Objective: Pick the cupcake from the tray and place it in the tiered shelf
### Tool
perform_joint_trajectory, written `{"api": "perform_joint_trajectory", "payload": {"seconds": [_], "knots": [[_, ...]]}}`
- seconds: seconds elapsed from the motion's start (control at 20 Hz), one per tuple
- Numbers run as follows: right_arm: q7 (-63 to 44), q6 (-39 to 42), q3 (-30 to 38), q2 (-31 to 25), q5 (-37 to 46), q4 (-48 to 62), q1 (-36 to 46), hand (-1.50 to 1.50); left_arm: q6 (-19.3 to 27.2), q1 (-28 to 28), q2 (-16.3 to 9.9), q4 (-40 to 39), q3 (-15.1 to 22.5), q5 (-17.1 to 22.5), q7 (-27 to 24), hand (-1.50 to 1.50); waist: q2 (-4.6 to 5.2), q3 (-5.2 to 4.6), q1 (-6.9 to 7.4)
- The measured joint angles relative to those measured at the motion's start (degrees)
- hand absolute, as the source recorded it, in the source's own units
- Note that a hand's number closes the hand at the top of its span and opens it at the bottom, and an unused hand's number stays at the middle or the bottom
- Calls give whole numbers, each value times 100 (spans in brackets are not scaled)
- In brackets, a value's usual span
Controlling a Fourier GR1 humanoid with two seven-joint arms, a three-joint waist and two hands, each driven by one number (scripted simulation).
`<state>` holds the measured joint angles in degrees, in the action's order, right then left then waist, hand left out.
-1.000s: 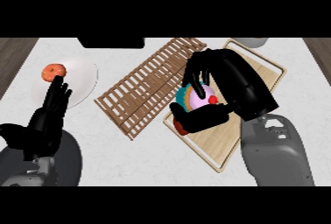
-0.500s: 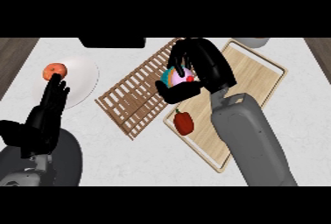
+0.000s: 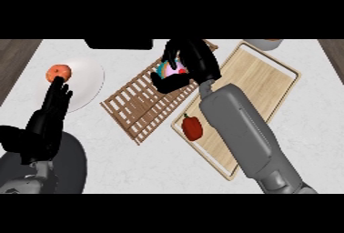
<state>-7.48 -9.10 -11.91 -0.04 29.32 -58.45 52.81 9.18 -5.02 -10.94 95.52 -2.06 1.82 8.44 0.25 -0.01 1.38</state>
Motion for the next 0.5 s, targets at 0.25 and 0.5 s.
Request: {"api": "perform_joint_trajectory", "payload": {"seconds": [0.25,0.5], "knots": [[172,-179,-24,4,-681,911,474,-150,1,-79,66,-15,33,-53,55,0,4,1,16],[520,-116,-30,4,-1145,1526,801,-150,-75,-136,54,-125,-78,-22,-7,0,0,0,-1]]}}
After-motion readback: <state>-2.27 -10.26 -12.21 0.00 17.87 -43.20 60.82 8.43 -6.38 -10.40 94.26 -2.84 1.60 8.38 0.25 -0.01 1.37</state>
